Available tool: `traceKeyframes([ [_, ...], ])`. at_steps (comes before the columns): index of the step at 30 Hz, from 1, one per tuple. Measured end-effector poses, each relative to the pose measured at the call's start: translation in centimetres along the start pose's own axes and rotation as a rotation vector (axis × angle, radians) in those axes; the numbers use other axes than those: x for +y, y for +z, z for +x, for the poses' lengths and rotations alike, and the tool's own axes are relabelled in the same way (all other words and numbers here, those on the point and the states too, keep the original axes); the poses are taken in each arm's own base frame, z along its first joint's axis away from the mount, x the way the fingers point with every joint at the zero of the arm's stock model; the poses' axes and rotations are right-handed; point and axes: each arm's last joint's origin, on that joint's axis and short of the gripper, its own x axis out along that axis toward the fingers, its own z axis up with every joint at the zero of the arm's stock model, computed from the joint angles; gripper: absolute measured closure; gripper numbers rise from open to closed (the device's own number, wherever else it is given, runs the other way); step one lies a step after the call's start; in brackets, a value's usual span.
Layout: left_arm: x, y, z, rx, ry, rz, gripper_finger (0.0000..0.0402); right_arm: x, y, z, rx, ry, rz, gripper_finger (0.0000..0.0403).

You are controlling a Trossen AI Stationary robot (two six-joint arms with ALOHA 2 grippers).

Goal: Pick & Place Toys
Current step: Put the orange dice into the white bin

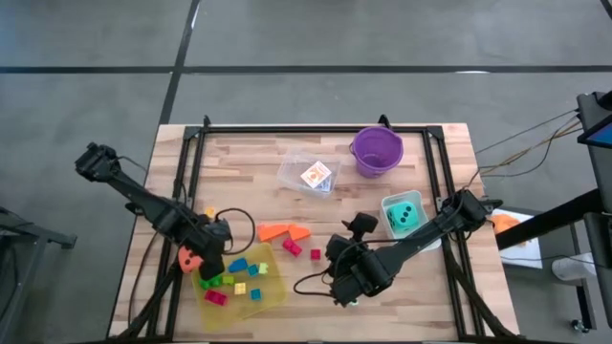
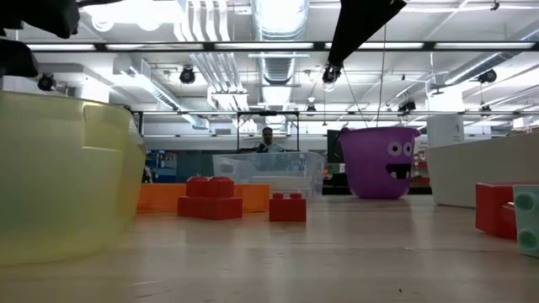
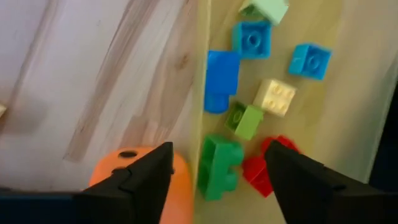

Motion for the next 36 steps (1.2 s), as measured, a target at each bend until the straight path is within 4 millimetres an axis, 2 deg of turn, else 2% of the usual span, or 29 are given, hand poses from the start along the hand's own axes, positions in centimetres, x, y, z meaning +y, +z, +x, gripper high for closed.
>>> traceKeyframes([
  [8,0.4,-0.4,0.0,0.035,0.038,0.003,0.005,0.0,0.0,0.0,-0.002,0.003,0.003,0.0119],
  [14,0.2,-0.6,0.0,0.101,0.005,-0.006,0.0005,0.2,0.1,0.0,-0.008,0.011,0.016,0.0119],
  [25,1.2,-1.4,-0.1,0.139,0.129,-0.109,0.0033,0.2,0.2,0.0,-0.012,0.018,0.026,0.0119],
  [36,1.0,-2.7,0.0,0.182,0.168,-0.043,0.0034,0.4,0.3,0.0,-0.021,0.029,0.043,0.0119],
])
